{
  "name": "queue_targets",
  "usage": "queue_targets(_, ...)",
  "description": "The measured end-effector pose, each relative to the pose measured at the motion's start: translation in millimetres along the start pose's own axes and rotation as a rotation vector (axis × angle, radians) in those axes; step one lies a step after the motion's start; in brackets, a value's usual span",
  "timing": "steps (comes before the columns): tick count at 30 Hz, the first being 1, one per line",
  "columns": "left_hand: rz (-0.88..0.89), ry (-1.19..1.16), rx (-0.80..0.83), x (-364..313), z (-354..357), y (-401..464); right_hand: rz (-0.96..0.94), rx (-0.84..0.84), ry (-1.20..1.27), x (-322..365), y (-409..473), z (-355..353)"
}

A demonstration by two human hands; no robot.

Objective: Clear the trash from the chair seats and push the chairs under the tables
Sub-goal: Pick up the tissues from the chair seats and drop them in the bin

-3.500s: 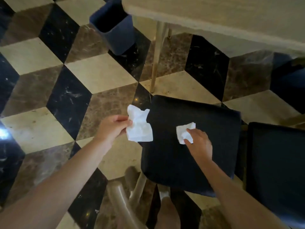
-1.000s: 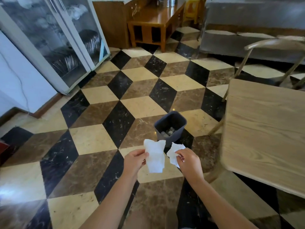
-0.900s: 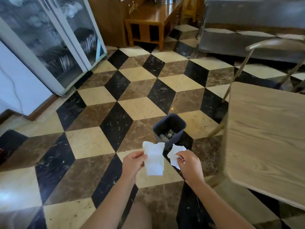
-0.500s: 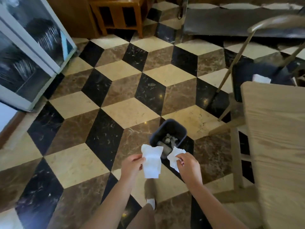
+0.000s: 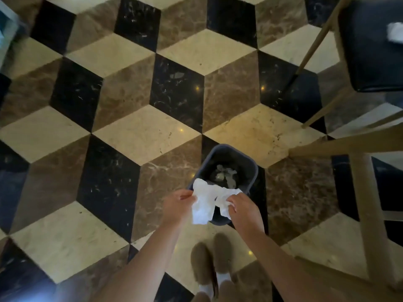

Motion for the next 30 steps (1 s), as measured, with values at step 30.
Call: queue_targets(30,0.807,0.947,0.110,-130.6,-73.4,-73.2,-0.329,0.041,-0.448,103.8,3.2,-150.6)
Point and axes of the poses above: each hand's wrist, its own y-axis towards the middle knuckle, its own z-axis out of the palm, x = y × z, the point moved 1 cm from there along y, towards the middle knuckle, and after that the axes turned 14 degrees about -x, right-handed, at the moved point
